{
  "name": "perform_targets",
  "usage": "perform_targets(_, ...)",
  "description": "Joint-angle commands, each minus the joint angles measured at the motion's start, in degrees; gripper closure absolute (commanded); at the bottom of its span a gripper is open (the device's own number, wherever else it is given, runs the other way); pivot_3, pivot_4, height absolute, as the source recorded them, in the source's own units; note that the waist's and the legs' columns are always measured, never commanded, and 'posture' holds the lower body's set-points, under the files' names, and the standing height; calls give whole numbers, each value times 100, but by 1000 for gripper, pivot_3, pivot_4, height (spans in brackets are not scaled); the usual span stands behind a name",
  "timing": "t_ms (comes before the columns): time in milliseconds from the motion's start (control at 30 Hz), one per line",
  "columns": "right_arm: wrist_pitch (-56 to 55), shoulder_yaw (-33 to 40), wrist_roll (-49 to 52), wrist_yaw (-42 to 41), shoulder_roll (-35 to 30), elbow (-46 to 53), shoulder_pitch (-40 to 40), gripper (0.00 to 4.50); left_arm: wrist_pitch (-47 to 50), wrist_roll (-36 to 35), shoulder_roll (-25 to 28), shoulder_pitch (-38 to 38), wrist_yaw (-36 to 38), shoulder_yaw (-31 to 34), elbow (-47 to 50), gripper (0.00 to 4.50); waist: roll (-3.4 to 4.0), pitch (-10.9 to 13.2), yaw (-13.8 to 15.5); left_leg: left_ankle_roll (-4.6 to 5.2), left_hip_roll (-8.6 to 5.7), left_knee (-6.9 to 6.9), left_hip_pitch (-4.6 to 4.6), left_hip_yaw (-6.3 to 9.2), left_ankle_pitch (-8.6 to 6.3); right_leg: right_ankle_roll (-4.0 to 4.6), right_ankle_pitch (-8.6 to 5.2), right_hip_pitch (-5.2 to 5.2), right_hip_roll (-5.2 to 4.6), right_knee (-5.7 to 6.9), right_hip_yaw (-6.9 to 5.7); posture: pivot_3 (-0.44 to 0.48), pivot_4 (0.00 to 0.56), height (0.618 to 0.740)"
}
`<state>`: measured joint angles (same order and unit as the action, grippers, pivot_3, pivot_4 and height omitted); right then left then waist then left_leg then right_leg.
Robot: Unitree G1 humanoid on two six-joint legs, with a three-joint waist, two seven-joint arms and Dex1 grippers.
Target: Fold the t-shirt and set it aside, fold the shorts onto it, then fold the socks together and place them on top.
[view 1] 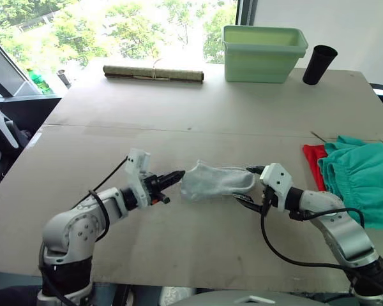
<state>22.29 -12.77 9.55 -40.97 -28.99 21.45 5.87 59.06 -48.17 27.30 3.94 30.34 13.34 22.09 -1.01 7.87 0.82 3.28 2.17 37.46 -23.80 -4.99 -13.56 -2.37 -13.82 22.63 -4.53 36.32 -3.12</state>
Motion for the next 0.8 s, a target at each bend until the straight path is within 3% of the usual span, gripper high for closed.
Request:
perform_targets(33,-35,118,100,-99,-59,71,134,0,-214,298,-94,-151,-241,-381,306,4477,-1,0,1,-1,-1,0,-1,0,1,9,-5,0,-1,0,0,0,150,740)
perform_targets(133,221,266,366,-233,-133,294,154,0,-380,602,-43,-304,-413,-416,161,4477,0,0,-7,5,-1,0,1,-2,-3,10,-5,0,-3,1,4,0,150,740)
perform_targets(233,359,361,515,-316,-257,428,129,0,-460,378,-145,-308,-385,-232,245,3561,0,-1,-8,10,3,0,3,0,-6,12,-6,1,-20,4,4,0,150,740)
perform_targets(367,521,590,809,-335,-320,652,60,0,-348,-166,-227,-373,-424,267,405,1562,-1,-1,-11,16,2,0,2,2,-10,13,-6,2,-35,5,3,0,150,740)
perform_targets(500,822,735,1385,-267,-48,871,156,0,204,-1146,148,-754,-88,754,566,1562,-4,2,-44,16,4,-3,-1,5,-11,13,-6,6,-36,7,19,0,150,740)
perform_targets(600,784,281,1177,-305,78,612,403,0,378,-1314,253,-889,-220,705,581,1562,-2,3,-35,16,2,-3,1,9,-11,14,-7,8,-39,7,15,0,150,740)
perform_targets(800,808,-414,542,-82,363,-401,953,2611,484,-1116,-13,-509,-1104,463,376,1485,-5,2,-4,14,-3,2,0,9,-9,16,-6,8,-42,9,16,0,150,740)
